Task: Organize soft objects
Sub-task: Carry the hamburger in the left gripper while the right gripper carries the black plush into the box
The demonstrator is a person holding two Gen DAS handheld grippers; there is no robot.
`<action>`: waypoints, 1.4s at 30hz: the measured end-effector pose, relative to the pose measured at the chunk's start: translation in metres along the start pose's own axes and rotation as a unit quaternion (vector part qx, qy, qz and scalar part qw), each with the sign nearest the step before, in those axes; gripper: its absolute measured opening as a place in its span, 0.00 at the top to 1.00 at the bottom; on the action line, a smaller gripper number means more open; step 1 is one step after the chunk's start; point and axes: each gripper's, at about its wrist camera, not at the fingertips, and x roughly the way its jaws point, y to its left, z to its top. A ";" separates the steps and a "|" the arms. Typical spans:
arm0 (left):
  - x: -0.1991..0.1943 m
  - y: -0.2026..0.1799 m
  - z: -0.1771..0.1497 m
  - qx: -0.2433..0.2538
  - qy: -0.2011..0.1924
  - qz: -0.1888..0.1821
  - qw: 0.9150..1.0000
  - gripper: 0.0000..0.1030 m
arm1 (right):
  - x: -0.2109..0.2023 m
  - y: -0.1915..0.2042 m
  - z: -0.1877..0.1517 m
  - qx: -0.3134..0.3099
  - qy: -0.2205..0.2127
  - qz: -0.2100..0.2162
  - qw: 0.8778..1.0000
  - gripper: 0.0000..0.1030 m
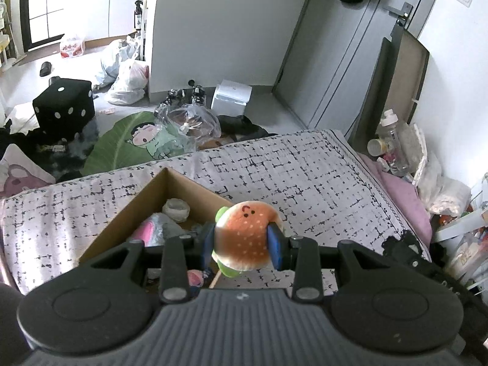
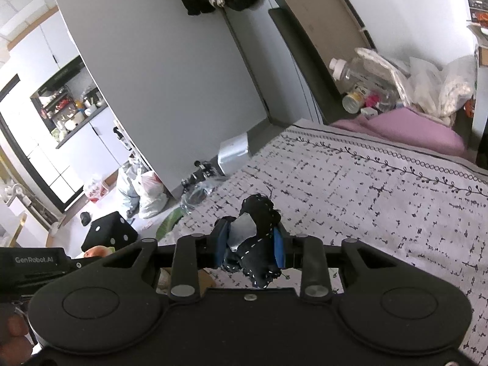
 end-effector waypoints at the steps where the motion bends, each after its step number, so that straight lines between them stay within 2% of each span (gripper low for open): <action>1: -0.001 0.002 0.001 -0.002 -0.001 0.001 1.000 0.66 | -0.001 0.002 0.000 -0.001 -0.001 0.001 1.000 0.70; 17: 0.002 0.039 -0.004 -0.035 0.010 0.012 0.999 0.66 | 0.012 0.039 -0.013 -0.025 0.020 0.037 0.999 0.70; 26: 0.027 0.065 -0.011 -0.052 0.042 0.012 0.998 0.65 | 0.027 0.058 -0.020 -0.039 0.042 0.039 0.998 0.70; 35: 0.057 0.092 -0.034 -0.062 0.093 0.018 0.994 0.64 | 0.048 0.087 -0.035 -0.071 0.079 0.050 0.993 0.70; 39: 0.067 0.096 -0.039 -0.053 0.124 0.015 0.991 0.54 | 0.054 0.097 -0.038 -0.071 0.092 0.062 0.991 0.70; 42: 0.073 0.103 -0.041 -0.060 0.139 0.019 0.988 0.52 | 0.059 0.103 -0.041 -0.068 0.104 0.070 0.990 0.70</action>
